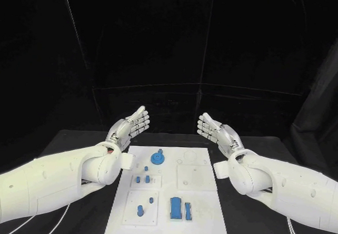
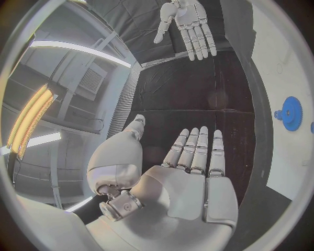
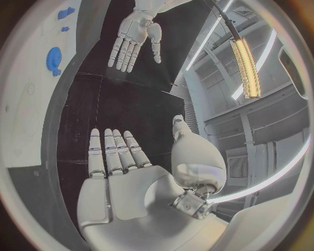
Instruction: Assemble the parts on the task board
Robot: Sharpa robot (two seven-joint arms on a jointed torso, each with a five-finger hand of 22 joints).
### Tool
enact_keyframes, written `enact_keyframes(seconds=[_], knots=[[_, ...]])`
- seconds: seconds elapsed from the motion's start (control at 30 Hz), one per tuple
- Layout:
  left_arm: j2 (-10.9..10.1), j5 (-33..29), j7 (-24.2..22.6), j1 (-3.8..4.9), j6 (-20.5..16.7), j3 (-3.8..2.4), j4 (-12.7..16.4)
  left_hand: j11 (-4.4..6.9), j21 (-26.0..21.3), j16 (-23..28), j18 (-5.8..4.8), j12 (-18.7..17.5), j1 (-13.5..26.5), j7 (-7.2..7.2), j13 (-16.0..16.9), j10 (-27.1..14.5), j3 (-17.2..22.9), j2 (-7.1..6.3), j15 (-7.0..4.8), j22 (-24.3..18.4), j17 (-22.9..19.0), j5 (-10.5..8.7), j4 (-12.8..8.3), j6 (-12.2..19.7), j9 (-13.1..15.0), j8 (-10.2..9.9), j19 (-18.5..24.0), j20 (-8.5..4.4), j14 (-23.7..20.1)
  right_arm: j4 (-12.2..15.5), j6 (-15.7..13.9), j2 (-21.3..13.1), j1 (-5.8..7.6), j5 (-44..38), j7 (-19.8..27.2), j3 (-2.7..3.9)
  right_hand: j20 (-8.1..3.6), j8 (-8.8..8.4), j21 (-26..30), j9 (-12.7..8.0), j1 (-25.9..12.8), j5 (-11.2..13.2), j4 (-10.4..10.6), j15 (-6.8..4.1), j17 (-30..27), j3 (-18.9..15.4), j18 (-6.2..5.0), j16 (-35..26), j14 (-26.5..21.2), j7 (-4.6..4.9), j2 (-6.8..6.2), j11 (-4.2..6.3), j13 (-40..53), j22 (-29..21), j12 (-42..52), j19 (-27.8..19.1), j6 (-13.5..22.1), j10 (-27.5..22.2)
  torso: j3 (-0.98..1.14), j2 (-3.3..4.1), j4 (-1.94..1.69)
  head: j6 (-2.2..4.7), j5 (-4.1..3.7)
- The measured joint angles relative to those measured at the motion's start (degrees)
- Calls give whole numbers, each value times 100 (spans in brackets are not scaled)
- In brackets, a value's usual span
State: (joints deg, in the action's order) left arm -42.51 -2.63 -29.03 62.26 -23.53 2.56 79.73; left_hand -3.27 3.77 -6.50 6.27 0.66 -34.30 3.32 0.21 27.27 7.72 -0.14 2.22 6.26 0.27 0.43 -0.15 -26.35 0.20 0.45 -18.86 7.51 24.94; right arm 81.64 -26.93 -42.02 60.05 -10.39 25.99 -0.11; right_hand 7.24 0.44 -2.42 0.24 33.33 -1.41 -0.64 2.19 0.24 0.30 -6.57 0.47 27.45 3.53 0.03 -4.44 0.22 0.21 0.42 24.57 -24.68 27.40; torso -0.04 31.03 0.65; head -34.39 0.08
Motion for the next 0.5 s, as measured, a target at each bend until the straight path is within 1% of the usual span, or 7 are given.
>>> enact_keyframes(seconds=[0.03, 0.13, 0.2, 0.23, 0.3, 0.37, 0.5], knots=[[-25, 11, 0, -28, -142, -31, 129, 45, -50, 32, -52, -7, 132, -52, -2, -107, -24, 2, -32, -25, -4, 0, 7, 100, 0, 0, 70, -30, -94, 123, -134, -40, 0, 80, 20, 0, -26, 0, 35, 0, -128, 22, 9, -30, -5, -9, 72, 0, -107, -51, 0, 62, -3, -4, 0, -94, 94, -102, 1, 4, -12, 1, -3], [-98, 52, -1, -107, -611, -122, 493, 153, -179, 104, -53, -27, 514, -161, -6, -417, -110, 6, -106, -126, -6, 0, 15, 393, -5, 0, 282, -114, -375, 443, -557, -147, 0, 331, 86, 1, -107, 0, 117, -9, -492, 44, 18, -104, -10, -19, 83, 0, -406, -165, -2, 207, -9, -4, 0, -359, 367, -402, 2, 9, -40, 2, -7], [-136, 76, -2, -141, -872, -166, 659, 198, -227, 195, -158, -27, 711, -202, -8, -567, -157, 9, -138, -234, -13, 0, 14, 547, -9, 0, 390, -157, -515, 587, -790, -195, 0, 469, 124, 3, -152, 0, 134, -9, -696, 71, 18, -132, -11, -19, 188, -21, -574, -213, 0, 267, -11, -10, 0, -510, 516, -572, 3, 12, -51, 2, -8], [-160, 90, -3, -162, -1035, -189, 752, 225, -261, 287, -274, -27, 869, -231, -10, -696, -182, 10, -154, -314, -16, -13, 7, 667, -11, 0, 477, -191, -631, 662, -926, -218, 0, 551, 146, 3, -183, 0, 145, -9, -803, 71, 18, -145, -11, -19, 267, -22, -663, -236, -1, 292, -12, -11, 0, -593, 594, -661, 3, 12, -53, 2, -8], [-187, 109, -5, -189, -1254, -215, 864, 254, -267, 385, -313, -27, 1064, -255, -12, -850, -235, 12, -173, -400, -16, -23, 12, 814, -11, -22, 589, -291, -770, 743, -1106, -245, 0, 659, 176, 3, -338, -19, 166, -12, -1029, 93, 18, -168, -11, -19, 316, -21, -850, -272, -2, 336, -12, -12, 0, -748, 763, -847, 3, 14, -58, 2, -8], [-201, 123, -6, -204, -1412, -231, 932, 271, -300, 439, -405, -27, 1194, -273, -13, -952, -324, 13, -183, -445, -16, -22, 13, 914, -11, -23, 668, -370, -868, 787, -1228, -259, 0, 731, 198, 3, -419, -21, 168, -15, -1150, 104, 18, -179, -15, -19, 408, -21, -950, -290, -2, 363, -12, -12, 0, -830, 852, -941, 4, 14, -59, 2, -8], [-215, 151, -7, -217, -1694, -245, 1005, 300, -331, 541, -469, -27, 1551, -301, -14, -1233, -542, 14, -202, -536, -16, -22, 13, 1188, -11, -23, 859, -560, -1126, 814, -1428, -265, 0, 859, 238, 4, -575, -21, 200, -16, -1496, 104, 33, -200, -17, -33, 490, -21, -1235, -322, -2, 399, -12, -11, -22, -1088, 1108, -1227, 4, 15, -63, 3, -9]])
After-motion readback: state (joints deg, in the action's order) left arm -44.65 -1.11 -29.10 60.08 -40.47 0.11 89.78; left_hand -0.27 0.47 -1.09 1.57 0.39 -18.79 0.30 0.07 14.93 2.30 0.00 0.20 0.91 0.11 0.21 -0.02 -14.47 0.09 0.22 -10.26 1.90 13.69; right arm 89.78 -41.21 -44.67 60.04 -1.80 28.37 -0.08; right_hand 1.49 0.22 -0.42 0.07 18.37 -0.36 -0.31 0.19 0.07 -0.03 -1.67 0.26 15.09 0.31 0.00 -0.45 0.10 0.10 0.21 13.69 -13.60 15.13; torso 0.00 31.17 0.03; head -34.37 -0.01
